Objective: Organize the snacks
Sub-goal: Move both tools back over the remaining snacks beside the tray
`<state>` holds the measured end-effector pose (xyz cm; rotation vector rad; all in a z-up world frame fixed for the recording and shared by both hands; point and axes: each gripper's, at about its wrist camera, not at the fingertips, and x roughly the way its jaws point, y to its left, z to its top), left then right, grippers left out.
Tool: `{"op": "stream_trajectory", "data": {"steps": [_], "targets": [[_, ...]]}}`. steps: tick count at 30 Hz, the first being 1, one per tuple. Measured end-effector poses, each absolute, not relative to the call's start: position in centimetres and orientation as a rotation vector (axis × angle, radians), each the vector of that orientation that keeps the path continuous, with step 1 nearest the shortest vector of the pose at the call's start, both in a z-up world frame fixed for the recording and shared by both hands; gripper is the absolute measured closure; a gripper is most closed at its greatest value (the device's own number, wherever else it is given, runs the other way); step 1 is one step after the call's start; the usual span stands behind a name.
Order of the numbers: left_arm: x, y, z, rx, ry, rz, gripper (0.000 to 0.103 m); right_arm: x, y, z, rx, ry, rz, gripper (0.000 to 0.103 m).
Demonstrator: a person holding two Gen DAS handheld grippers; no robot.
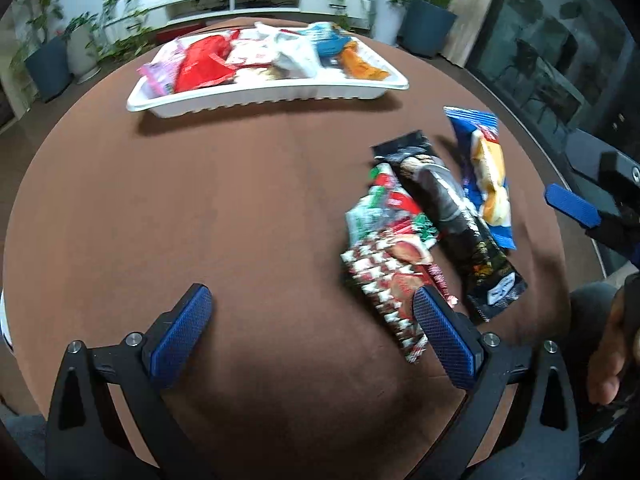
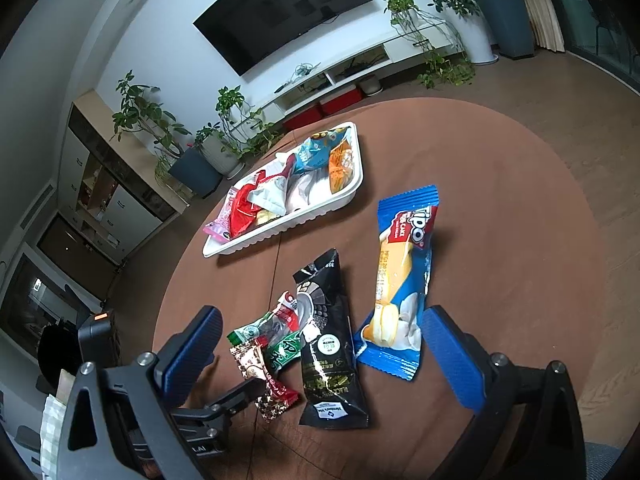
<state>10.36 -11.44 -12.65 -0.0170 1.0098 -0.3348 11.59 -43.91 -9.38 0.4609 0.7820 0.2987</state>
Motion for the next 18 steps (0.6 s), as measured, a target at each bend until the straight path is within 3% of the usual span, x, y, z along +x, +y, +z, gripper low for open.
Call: {"op": "stream_trajectory", "data": {"steps": [10, 18], "targets": [[11.2, -16.3, -12.7, 0.096, 1.020, -0.354, 0.001, 11.5, -43.8, -9.4, 0.461, 0.773, 0.302, 0.000], [11.1, -13.9, -13.3, 0.084, 1.034, -0.359, 0.002, 11.6, -43.6, -9.4, 0.450, 0.776, 0.308, 0.000]]}}
